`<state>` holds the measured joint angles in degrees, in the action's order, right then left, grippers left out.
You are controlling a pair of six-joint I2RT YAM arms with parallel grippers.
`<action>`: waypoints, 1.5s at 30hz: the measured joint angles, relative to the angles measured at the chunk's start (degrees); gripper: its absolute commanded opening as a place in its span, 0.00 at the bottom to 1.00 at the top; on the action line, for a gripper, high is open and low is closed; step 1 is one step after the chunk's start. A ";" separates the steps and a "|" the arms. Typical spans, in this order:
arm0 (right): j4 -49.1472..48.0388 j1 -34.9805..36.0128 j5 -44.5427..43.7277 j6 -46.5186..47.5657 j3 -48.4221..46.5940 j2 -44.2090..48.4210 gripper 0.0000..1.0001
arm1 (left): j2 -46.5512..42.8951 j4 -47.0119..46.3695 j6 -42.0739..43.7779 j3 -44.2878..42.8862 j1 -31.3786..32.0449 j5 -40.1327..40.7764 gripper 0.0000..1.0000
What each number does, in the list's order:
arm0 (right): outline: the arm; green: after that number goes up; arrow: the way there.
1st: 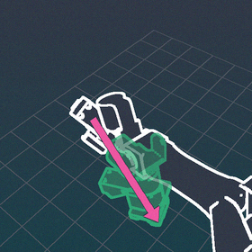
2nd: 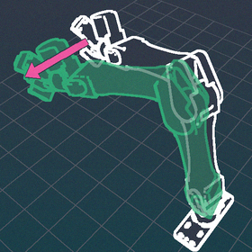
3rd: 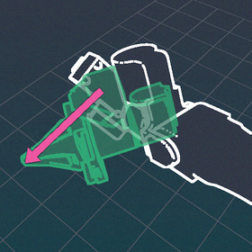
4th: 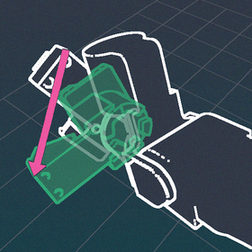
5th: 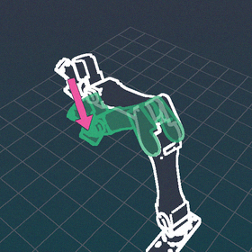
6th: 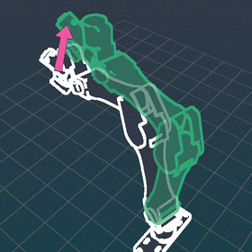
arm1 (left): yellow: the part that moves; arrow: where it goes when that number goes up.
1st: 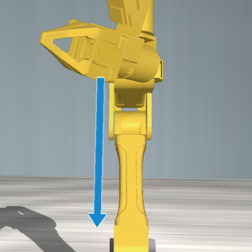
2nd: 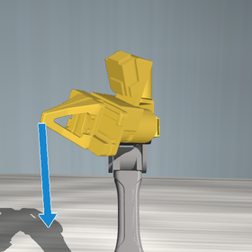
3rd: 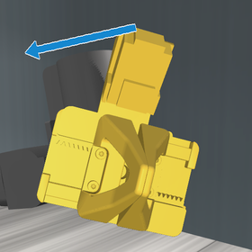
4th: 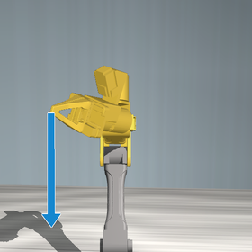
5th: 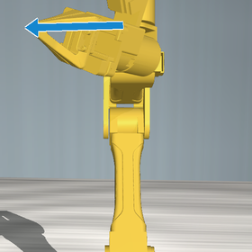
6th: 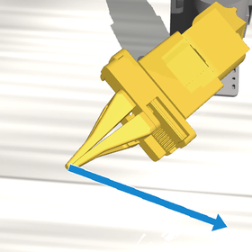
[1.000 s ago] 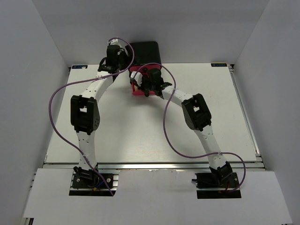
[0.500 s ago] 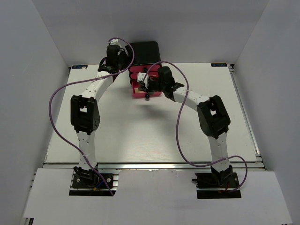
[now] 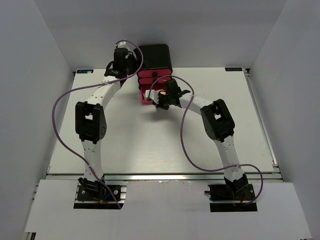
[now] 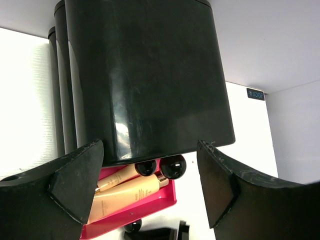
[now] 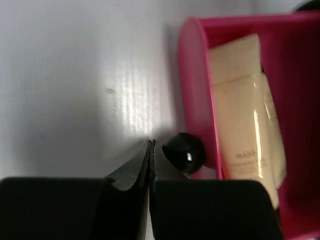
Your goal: Organize the makeup
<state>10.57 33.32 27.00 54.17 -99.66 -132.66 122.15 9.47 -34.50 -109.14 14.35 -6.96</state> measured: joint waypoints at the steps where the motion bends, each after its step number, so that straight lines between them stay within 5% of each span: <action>1: -0.13 -0.02 -1.40 -0.74 -0.52 -0.13 0.00 | 0.00 -0.02 0.02 0.00 0.00 0.00 0.85; 15: -15.10 0.50 -21.07 -10.40 -12.61 -11.37 0.00 | 0.00 0.50 0.00 0.00 -0.04 -0.02 0.84; 26: -21.20 2.10 -24.39 -10.60 -10.01 -11.54 0.00 | -0.02 0.61 -0.04 -0.09 -0.09 0.04 0.84; 28: -22.69 1.53 -21.33 -10.27 -3.15 -7.37 0.18 | -0.22 0.50 -0.17 -0.07 -0.09 0.07 0.84; 30: -21.68 0.70 -16.11 -10.54 5.68 -0.74 0.47 | -0.92 0.24 -0.37 0.37 0.02 0.07 0.85; 33: -18.58 -0.31 -10.05 -13.51 13.42 8.22 0.65 | -4.17 -0.72 -0.48 2.73 0.02 0.28 0.89; 36: -15.15 -1.16 -5.60 -20.11 16.76 16.85 0.69 | -10.75 -2.71 -0.57 7.89 0.00 0.74 0.98; 45: 0.63 -10.97 -5.16 -42.23 15.34 32.50 0.75 | -36.72 -9.73 -1.55 30.56 -0.92 1.84 0.98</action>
<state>11.20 22.35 21.85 11.94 -84.31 -100.16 85.43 -0.25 -36.05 -78.59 13.43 -5.13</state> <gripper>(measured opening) 0.745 0.981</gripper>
